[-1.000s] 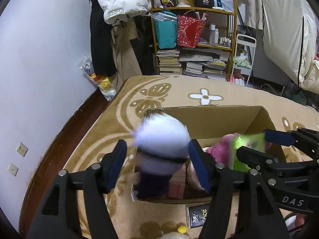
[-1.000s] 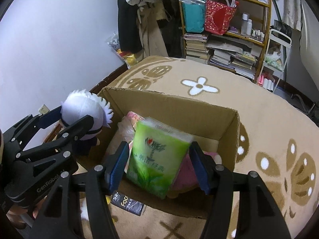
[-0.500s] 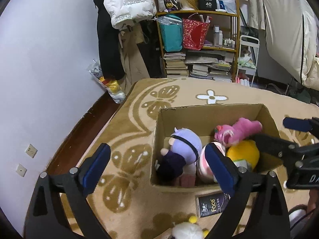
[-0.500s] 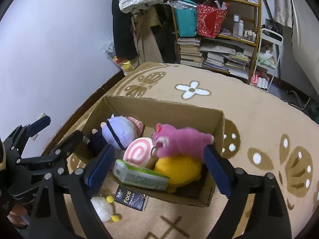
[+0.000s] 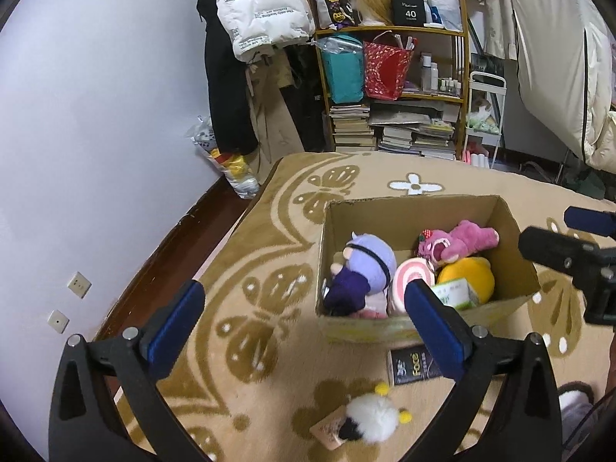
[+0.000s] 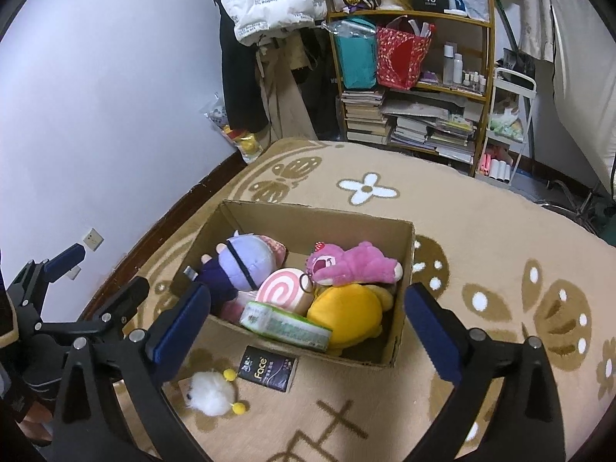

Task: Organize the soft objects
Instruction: 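Lower both open tools toward the white fluffy plush and black tissue pack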

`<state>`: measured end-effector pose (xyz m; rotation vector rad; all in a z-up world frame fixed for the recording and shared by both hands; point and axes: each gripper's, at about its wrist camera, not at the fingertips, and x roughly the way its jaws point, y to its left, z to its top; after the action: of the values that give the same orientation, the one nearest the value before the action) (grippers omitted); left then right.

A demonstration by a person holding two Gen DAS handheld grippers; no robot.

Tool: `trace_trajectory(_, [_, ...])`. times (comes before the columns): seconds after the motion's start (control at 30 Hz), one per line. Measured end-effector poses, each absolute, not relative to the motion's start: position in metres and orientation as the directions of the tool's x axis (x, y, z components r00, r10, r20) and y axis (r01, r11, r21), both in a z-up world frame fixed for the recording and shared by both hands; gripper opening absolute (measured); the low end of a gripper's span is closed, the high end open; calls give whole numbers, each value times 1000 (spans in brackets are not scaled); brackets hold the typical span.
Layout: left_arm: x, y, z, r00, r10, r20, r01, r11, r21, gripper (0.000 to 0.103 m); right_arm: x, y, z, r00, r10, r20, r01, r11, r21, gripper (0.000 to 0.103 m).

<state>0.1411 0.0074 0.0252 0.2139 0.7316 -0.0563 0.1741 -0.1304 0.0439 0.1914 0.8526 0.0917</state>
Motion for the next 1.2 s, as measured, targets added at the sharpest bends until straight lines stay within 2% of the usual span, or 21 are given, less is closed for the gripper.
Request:
trace_trajectory(0.3, [112,26,15,719,40,-694,98,983,158,102,150,-122,38,660,182,-729,-13,973,231,103])
trace_trajectory(1.2, [115,21,-70,533,36,-845,167,975,147,102,158,-101,-58,501,313,-807,2,932,363,103])
